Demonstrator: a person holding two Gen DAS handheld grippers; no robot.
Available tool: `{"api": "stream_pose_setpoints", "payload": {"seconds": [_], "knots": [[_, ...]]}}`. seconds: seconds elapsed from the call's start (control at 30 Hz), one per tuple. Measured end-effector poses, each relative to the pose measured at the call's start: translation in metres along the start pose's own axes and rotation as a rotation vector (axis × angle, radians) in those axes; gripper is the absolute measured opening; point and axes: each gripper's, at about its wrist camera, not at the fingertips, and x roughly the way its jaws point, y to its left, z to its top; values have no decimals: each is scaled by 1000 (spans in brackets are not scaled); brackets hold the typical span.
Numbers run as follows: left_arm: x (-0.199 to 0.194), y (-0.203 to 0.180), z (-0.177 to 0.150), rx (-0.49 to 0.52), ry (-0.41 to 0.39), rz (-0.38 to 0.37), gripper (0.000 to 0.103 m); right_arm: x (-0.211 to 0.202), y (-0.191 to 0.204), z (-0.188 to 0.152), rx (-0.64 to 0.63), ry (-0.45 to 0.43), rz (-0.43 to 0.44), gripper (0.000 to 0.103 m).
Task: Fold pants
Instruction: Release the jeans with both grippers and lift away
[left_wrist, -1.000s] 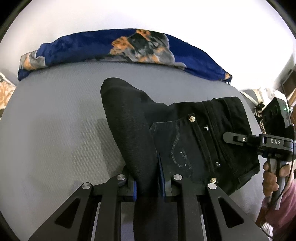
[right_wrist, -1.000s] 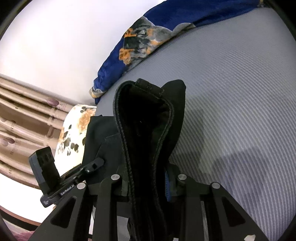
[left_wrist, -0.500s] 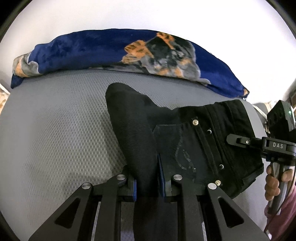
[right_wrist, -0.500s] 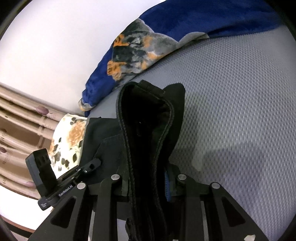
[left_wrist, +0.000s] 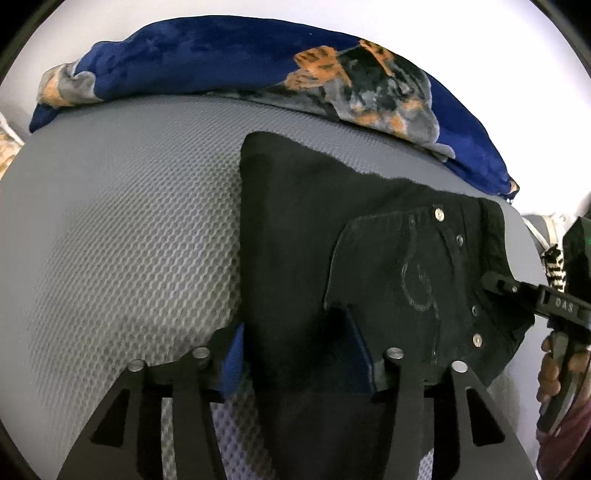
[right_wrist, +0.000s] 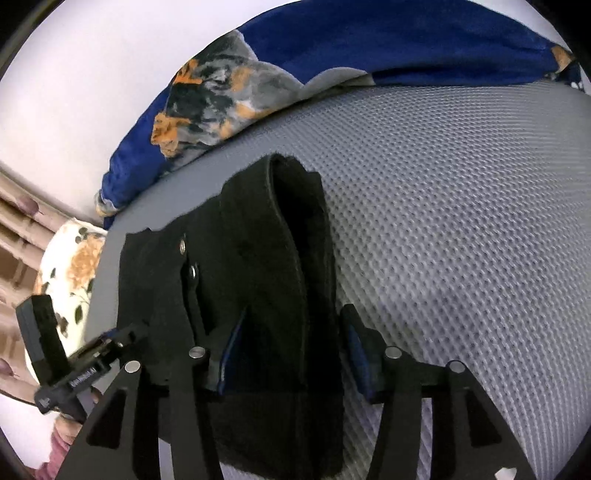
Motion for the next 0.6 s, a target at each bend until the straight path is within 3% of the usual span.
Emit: {"api": "stream_pose_setpoints", "payload": {"seconds": [0.4, 0.6], "knots": [[-53, -25, -50, 63, -62, 244, 58, -57, 27, -42, -65, -106, -114, 51], [-92, -42, -74, 98, -118, 299, 58, -90, 53, -71, -107, -175, -123, 59]]}}
